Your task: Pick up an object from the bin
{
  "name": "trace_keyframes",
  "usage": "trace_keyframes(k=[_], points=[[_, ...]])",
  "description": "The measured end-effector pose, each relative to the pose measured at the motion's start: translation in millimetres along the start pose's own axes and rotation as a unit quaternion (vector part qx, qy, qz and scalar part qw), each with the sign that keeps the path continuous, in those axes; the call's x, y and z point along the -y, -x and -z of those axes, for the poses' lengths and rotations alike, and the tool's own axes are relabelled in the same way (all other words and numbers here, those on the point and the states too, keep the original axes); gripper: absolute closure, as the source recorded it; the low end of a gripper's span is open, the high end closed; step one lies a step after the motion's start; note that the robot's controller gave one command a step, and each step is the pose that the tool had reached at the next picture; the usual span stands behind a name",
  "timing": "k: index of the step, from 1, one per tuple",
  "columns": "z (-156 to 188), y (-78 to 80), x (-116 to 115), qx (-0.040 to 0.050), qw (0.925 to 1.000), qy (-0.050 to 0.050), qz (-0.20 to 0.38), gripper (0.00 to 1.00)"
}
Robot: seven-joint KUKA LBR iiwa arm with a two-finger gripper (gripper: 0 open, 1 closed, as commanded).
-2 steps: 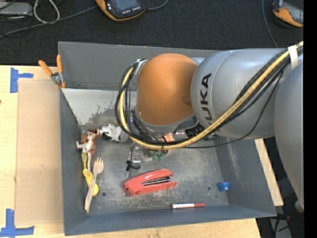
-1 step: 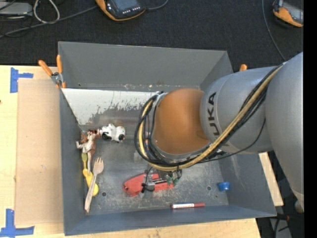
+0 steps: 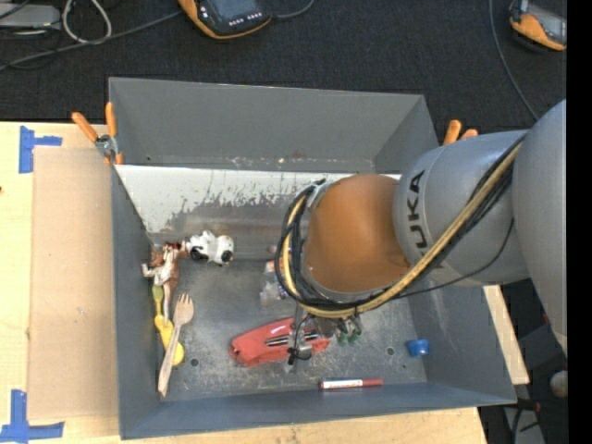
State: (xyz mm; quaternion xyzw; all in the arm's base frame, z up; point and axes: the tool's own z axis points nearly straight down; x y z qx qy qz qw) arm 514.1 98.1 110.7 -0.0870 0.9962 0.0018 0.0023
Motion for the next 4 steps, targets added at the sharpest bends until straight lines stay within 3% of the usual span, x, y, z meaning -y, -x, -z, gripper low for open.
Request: trace_keyframes(k=[1,2,4], points=[[-23,1.2,15,-0.0043,0.9915,-0.002,-0.130,0.00],[-31,26.4,23,-0.0010,1.0000,0.000,0.004,1.00],[-31,26.4,23,-0.0011,1.0000,0.000,0.003,1.00]])
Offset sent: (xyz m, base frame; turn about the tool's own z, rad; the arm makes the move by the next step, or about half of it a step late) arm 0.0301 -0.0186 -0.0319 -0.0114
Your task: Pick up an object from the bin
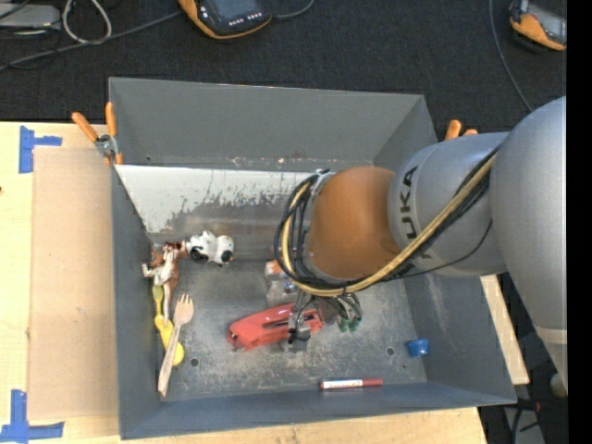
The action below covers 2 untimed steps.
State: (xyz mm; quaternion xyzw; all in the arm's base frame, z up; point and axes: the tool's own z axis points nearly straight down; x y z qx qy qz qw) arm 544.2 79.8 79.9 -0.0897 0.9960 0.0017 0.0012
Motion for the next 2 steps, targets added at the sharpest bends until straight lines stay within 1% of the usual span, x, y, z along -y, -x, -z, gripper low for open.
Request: trace_keyframes(k=[2], points=[[0.0,0.0,0.1,0.0001,1.0000,0.000,-0.001,1.00]])
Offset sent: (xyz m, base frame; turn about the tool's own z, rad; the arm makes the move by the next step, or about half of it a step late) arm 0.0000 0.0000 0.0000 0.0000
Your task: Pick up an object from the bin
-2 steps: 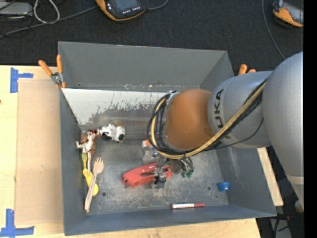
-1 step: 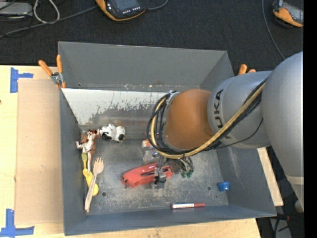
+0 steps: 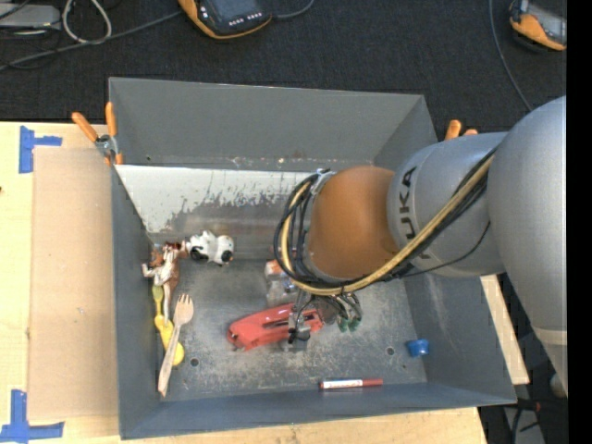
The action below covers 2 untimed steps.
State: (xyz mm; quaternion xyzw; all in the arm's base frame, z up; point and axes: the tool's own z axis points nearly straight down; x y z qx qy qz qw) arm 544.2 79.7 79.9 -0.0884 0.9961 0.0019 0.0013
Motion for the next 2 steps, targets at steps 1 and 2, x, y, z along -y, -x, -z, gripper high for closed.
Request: trace_keyframes(k=[1,2], points=[[0.0,0.0,0.0,0.0000,1.0000,0.000,-0.001,1.00],[0.0,0.0,0.1,0.0000,1.0000,0.000,-0.001,1.00]])
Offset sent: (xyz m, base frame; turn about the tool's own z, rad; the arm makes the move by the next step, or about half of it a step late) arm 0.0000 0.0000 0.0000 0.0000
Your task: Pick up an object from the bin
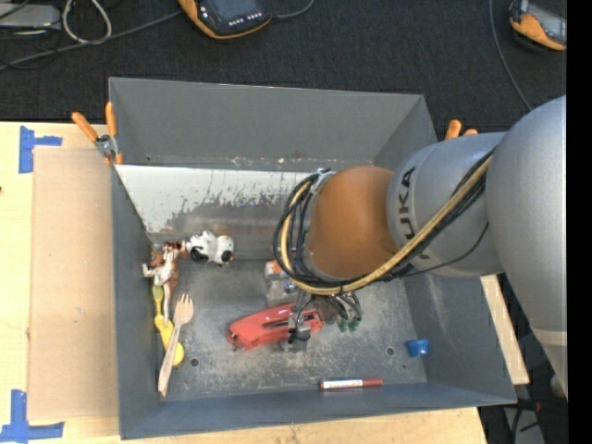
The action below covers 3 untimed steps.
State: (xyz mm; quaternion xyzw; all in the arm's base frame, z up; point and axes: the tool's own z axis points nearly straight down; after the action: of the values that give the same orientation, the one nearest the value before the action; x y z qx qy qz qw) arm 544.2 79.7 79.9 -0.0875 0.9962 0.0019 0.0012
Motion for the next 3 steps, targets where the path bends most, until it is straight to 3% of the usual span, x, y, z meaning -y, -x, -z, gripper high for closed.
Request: trace_keyframes(k=[3], points=[[0.0,0.0,0.0,0.0001,1.0000,0.000,-0.001,1.00]])
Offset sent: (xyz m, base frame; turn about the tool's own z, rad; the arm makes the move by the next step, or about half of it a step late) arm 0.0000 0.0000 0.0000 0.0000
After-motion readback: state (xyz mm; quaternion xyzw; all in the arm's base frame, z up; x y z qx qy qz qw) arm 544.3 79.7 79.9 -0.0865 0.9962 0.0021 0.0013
